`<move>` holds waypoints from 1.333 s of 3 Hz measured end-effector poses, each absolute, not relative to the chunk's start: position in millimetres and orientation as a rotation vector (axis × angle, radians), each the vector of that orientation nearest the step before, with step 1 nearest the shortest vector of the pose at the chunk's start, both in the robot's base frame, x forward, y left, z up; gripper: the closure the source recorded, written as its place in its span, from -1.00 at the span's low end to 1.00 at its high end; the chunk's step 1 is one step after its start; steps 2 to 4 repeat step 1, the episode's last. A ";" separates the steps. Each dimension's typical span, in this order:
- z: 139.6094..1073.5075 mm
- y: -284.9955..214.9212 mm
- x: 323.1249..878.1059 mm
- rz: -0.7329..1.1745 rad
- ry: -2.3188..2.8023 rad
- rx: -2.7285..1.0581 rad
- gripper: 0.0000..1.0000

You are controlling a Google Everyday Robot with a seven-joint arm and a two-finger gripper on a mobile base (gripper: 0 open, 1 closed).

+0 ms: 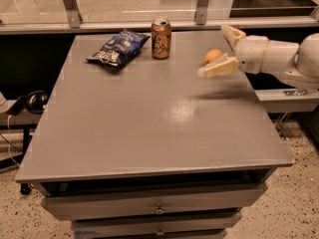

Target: Move orange can near blue chip bag

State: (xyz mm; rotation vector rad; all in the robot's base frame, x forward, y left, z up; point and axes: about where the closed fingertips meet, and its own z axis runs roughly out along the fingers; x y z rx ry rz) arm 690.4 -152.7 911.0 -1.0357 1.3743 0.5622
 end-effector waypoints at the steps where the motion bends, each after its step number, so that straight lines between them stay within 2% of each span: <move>1: 911.1 -169.2 686.2 0.539 1.384 -1.023 -1.00; 4: 911.1 -169.2 686.2 0.539 1.384 -1.023 -1.00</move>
Offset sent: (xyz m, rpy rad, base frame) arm 0.0000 0.0000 0.0000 0.0000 0.0000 0.0000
